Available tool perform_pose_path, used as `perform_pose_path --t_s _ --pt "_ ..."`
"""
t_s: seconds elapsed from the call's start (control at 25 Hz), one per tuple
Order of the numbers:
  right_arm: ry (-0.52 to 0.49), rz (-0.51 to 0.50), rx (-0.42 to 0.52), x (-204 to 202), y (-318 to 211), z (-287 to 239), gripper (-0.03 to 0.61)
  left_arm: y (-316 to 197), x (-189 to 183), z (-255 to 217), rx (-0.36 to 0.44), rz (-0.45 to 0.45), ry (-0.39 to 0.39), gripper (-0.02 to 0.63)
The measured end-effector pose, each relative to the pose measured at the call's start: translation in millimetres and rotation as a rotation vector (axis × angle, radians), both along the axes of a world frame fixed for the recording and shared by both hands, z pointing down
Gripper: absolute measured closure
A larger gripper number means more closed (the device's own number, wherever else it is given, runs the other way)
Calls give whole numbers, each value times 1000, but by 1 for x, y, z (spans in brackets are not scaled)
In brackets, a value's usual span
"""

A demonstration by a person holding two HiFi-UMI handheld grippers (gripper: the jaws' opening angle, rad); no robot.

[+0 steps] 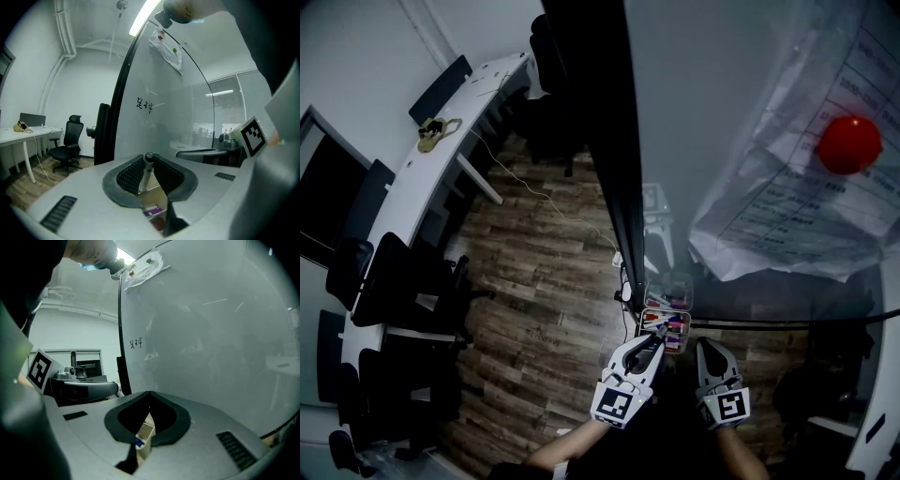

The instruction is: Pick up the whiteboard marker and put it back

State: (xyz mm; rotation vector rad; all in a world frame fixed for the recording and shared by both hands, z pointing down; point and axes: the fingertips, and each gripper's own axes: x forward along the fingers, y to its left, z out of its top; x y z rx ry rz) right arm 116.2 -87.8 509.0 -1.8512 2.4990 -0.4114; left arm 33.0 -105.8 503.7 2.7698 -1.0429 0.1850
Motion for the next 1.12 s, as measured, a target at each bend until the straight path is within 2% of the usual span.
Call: perform_pose_path --t_s 0.12,0.28,0.56,0.76,0.96,1.12 --pt "0 2 0 1 1 0 565 1 0 5 -2 3 -19 538" --pt "5 1 -8 3 3 3 565 0 1 8 -17 -12 3 538" --pt "50 -8 -47 13 10 18 565 0 5 14 -11 2 -34 538" --pt "18 4 -15 13 6 8 565 0 9 18 -12 5 -44 538" --pt "28 2 -42 17 8 14 565 0 11 21 -18 2 -48 538" --pt "6 9 -21 16 4 7 565 -1 14 22 -22 -2 -36 538"
